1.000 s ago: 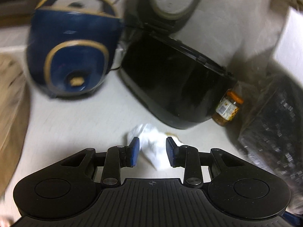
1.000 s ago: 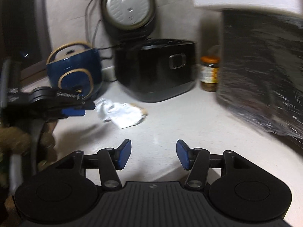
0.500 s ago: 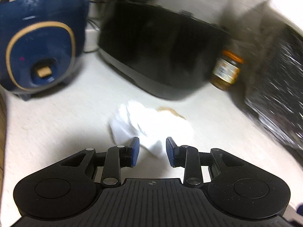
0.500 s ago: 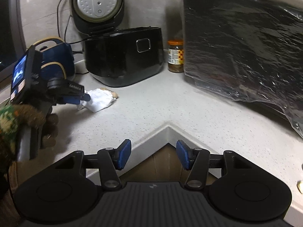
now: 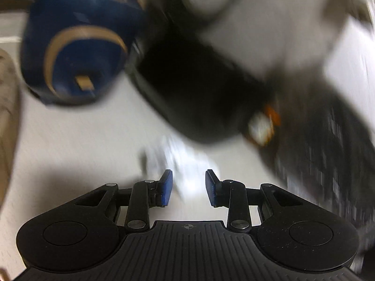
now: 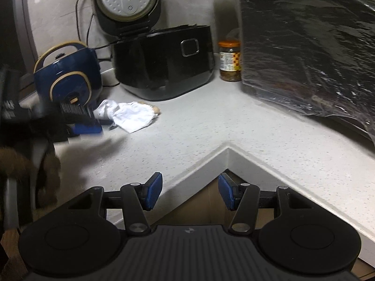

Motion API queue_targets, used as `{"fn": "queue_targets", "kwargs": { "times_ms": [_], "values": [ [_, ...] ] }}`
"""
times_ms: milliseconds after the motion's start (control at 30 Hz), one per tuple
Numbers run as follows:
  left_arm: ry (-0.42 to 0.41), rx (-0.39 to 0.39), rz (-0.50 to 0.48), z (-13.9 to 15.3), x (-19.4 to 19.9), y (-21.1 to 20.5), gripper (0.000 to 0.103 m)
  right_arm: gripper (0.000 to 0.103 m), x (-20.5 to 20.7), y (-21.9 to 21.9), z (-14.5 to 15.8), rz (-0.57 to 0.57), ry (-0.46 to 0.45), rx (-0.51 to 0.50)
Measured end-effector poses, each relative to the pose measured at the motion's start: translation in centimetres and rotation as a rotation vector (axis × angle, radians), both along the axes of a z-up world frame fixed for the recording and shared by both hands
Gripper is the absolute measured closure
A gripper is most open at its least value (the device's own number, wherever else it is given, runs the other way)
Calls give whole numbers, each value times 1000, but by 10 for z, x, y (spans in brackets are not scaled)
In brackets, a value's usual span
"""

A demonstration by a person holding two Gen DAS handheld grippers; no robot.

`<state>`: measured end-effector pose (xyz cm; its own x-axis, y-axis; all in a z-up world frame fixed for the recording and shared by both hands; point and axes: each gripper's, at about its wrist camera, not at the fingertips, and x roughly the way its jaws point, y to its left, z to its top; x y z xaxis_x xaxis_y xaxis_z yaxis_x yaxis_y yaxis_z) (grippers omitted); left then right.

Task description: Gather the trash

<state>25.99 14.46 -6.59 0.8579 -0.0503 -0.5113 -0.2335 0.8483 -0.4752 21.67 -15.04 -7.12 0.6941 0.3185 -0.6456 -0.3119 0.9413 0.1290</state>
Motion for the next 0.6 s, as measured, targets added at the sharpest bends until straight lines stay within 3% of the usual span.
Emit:
{"fn": "queue_targets", "kwargs": {
  "times_ms": [67, 200, 300, 367, 533, 600],
  "values": [
    [-35, -14, 68, 7, 12, 11, 69, 50, 1, 4, -1, 14, 4, -7],
    [14, 42, 65, 3, 61, 20, 69, 50, 2, 9, -3, 32, 14, -15],
    [121, 64, -40, -16, 93, 17, 69, 50, 1, 6, -3, 26, 17, -17],
    [151, 92, -136, -21, 91, 7, 69, 50, 1, 2, -2, 15, 15, -17],
    [201, 235, -362, -28, 71, -29, 69, 50, 4, -11, -7, -34, 43, -6],
    [227, 339, -405, -29, 65, -43, 69, 50, 5, -14, -10, -42, 63, 2]
  ]
}}
